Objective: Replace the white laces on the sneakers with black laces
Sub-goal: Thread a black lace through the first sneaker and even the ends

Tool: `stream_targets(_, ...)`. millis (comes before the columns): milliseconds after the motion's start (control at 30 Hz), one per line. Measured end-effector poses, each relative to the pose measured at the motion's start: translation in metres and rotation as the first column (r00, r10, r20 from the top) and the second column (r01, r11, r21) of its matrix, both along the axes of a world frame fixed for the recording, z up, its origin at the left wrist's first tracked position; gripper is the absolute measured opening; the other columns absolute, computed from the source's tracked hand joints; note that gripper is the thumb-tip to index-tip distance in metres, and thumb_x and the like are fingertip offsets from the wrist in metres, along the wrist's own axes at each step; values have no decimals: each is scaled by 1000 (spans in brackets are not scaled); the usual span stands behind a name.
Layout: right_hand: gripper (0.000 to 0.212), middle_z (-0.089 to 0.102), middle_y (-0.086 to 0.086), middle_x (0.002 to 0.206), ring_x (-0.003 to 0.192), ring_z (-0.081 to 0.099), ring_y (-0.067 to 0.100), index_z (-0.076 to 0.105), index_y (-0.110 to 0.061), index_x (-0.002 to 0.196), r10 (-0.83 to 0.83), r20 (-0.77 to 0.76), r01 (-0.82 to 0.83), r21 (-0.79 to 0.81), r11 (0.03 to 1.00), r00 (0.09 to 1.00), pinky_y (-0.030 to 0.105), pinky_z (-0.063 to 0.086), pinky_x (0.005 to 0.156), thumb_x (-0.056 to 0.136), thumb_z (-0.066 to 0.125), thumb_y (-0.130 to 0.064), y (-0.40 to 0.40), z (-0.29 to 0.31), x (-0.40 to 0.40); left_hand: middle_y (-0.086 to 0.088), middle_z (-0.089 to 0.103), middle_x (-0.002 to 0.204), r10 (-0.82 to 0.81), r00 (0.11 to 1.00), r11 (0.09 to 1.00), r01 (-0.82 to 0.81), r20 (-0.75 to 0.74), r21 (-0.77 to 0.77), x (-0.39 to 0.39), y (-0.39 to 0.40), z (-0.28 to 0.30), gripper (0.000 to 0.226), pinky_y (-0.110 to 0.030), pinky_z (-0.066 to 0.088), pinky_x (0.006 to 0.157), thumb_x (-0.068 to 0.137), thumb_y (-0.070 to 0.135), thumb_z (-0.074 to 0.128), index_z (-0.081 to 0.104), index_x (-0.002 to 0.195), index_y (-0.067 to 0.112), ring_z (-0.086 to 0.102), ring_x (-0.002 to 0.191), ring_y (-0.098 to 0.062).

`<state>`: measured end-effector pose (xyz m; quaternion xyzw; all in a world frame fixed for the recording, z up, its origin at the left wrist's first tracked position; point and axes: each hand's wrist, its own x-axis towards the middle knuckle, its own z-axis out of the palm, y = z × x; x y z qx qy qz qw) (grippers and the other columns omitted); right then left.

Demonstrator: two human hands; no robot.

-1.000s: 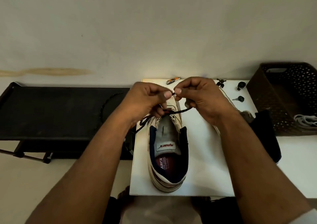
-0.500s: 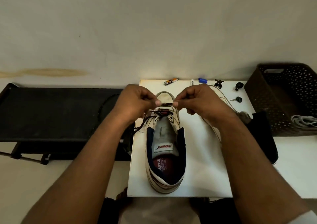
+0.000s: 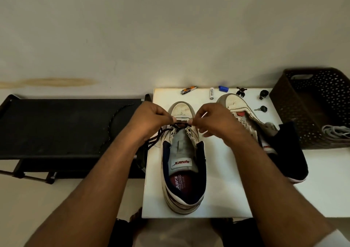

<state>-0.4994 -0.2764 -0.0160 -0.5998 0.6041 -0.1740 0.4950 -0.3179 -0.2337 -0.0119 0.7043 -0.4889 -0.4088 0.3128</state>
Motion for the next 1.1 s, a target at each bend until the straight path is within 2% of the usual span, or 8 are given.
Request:
stream_targets(67, 35, 67, 5, 88, 78, 66, 19, 61, -12, 86, 137, -250, -145, -14, 989, 958, 30, 56, 63, 70, 82, -35, 7, -2, 11, -10, 73, 76, 4, 999, 1000, -3, -35, 20, -7, -1, -7, 5, -27, 53, 73, 77, 13, 78, 77, 78, 8, 67, 75, -16)
stream_targets(167, 27, 68, 5, 93, 83, 64, 20, 68, -12, 92, 173, -433, -230, -82, 970, 885, 28, 53, 70, 73, 77, -29, 8, 0, 20, -12, 72, 77, 9, 997, 998, -5, -74, 61, -15, -2, -15, 6, -27, 51, 68, 75, 12, 80, 77, 76, 7, 63, 72, -16)
stream_targets(233, 17, 71, 11, 86, 78, 67, 23, 73, -8, 89, 126, -375, -162, -66, 985, 918, 31, 57, 69, 76, 74, -18, 3, -2, 15, -15, 72, 79, 1, 996, 997, 5, -84, 76, -19, -2, -19, 7, -26, 51, 65, 77, 11, 78, 76, 79, 4, 61, 71, -15)
stream_targets(333, 6, 71, 18, 81, 66, 66, 25, 75, -3, 82, -19, -145, 26, 51, 998, 989, 29, 55, 54, 75, 74, -3, 3, -1, 3, -18, 71, 79, -15, 998, 999, 17, -57, 39, -26, -3, -27, 7, -35, 55, 72, 79, 9, 77, 76, 79, 2, 62, 72, -19)
stream_targets(467, 10, 70, 20, 88, 71, 65, 26, 71, -3, 74, -135, -4, 134, 159, 978, 991, 23, 47, 50, 75, 72, 6, 4, -6, -3, -9, 70, 74, -12, 1000, 1000, 12, 26, -13, -36, -5, -35, 7, -29, 52, 71, 82, 10, 74, 76, 81, 4, 60, 66, -13)
stream_targets(767, 16, 69, 15, 79, 66, 61, 22, 69, -7, 68, -188, 67, 172, 196, 966, 980, 24, 44, 51, 74, 71, 7, 1, -11, -3, -9, 73, 79, 30, 999, 999, -30, -16, -43, -37, -4, -39, 5, -29, 54, 76, 82, 10, 73, 76, 82, 6, 66, 74, -16)
stream_targets(967, 15, 69, 13, 75, 65, 62, 21, 69, -7, 68, -198, 84, 182, 168, 969, 977, 23, 44, 49, 76, 72, 5, 1, -13, 4, -4, 68, 71, 109, 994, 990, -108, 3, -95, -38, -3, -40, 7, -23, 51, 69, 83, 7, 71, 76, 80, 2, 61, 65, -10)
stream_targets(1100, 17, 66, 9, 67, 57, 59, 16, 67, -8, 67, -208, 93, 190, 170, 967, 974, 17, 40, 41, 77, 71, 6, 2, -12, 4, -5, 68, 73, 86, 993, 995, -90, -77, -47, -36, -3, -37, 8, -21, 52, 67, 83, 6, 71, 75, 80, 0, 62, 68, -12)
